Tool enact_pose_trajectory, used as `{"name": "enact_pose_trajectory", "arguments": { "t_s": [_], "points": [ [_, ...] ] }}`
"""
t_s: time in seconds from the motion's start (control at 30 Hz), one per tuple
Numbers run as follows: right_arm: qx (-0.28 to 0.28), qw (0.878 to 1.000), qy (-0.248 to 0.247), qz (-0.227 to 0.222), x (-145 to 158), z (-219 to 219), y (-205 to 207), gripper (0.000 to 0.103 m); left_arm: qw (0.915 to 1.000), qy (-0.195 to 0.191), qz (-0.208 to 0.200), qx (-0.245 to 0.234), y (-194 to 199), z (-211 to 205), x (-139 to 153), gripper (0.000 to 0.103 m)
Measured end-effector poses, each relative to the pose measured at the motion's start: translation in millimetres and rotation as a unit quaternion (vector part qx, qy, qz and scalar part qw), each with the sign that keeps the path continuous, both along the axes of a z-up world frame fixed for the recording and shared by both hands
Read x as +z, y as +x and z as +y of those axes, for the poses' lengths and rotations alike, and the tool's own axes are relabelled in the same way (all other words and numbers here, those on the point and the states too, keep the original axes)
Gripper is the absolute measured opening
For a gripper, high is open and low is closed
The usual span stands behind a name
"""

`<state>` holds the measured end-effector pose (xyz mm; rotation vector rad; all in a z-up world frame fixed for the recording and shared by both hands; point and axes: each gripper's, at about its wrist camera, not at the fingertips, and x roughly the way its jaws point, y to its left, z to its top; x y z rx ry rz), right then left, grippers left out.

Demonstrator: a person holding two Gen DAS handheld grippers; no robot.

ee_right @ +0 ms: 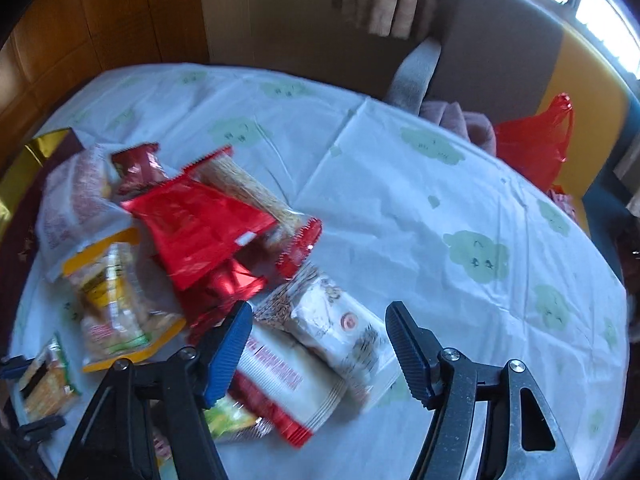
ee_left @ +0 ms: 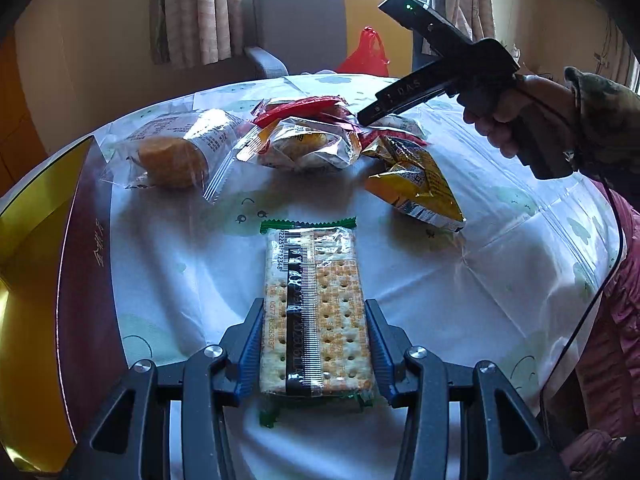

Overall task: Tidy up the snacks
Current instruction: 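Carry crackers into the tin with left gripper while right gripper grasps pastry packet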

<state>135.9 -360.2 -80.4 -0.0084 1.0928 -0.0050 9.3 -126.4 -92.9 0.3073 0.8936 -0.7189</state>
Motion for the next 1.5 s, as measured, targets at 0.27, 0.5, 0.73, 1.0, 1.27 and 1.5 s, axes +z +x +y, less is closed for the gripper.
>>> {"name": "enact_pose_trajectory", "arguments": {
  "t_s": [0.27,0.5,0.73,1.0,1.27,1.5],
  "points": [
    [-0.048,0.997,0.053,0.019,-6,-26,-42,0.053,1.0000,-0.001,0.002,0.002,3,-1,-1,0.048],
    [-0.066,0.995,0.065,0.031,-4,-32,-81,0.053,1.0000,-0.003,0.003,0.004,2,-1,-1,0.048],
    [-0.091,0.994,0.056,0.031,0,-37,-94,0.062,1.0000,0.003,0.001,0.003,2,-2,-1,0.048],
    [-0.082,0.996,-0.011,0.022,-2,-11,-77,0.033,1.0000,-0.005,0.000,-0.001,0,-1,9,0.047],
    [-0.099,0.994,-0.036,0.004,-5,-3,-104,0.034,0.9938,-0.104,0.001,0.041,7,45,73,0.047],
    [-0.107,0.993,-0.048,-0.007,-7,2,-107,0.034,0.9757,-0.123,0.019,0.180,67,126,100,0.047]
  ]
}}
